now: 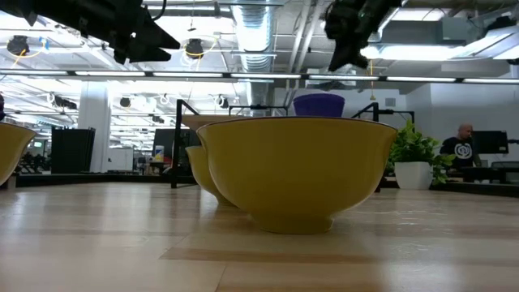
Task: Pick & Place Mini bowls
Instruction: Stack the blue bowl on the blue bowl on the shelf
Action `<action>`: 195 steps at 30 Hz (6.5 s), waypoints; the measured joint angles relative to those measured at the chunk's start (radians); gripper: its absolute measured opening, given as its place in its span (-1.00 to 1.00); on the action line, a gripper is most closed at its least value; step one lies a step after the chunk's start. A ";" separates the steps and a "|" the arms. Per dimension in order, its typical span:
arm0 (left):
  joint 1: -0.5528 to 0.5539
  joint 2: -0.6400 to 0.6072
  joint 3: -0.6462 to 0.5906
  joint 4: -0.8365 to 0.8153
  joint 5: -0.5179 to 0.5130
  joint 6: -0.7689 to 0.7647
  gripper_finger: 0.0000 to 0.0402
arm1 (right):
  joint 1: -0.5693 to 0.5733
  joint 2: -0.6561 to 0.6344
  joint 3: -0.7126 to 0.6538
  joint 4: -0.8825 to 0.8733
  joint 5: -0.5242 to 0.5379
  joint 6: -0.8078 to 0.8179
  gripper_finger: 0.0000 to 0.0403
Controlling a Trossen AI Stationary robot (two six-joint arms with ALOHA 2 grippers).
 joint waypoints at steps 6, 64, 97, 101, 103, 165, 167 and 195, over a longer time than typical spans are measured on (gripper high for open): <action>0.000 0.000 0.000 0.000 0.000 0.004 0.42 | 0.007 -0.088 0.000 -0.019 0.006 -0.014 -1.00; -0.049 0.332 0.153 0.092 0.127 0.027 0.42 | 0.442 -1.339 -1.280 0.723 0.428 0.521 -1.00; -0.106 0.725 0.559 -0.522 0.158 -0.364 0.42 | 0.447 -1.552 -1.426 0.771 0.426 0.552 -1.00; -0.096 0.730 0.559 -0.522 0.195 -0.426 0.42 | 0.447 -1.552 -1.426 0.771 0.427 0.552 -1.00; -0.081 0.735 0.559 -0.520 0.238 -0.470 0.42 | 0.447 -1.552 -1.426 0.771 0.427 0.549 -1.00; -0.001 0.987 0.557 -0.476 0.277 -0.855 0.42 | 0.446 -1.552 -1.425 0.762 0.424 0.546 -1.00; -0.001 1.003 0.556 -0.475 0.275 -0.856 0.42 | 0.446 -1.552 -1.425 0.762 0.424 0.546 -1.00; 0.020 1.099 0.556 -0.415 0.272 -0.864 0.05 | 0.447 -1.552 -1.425 0.760 0.424 0.546 -1.00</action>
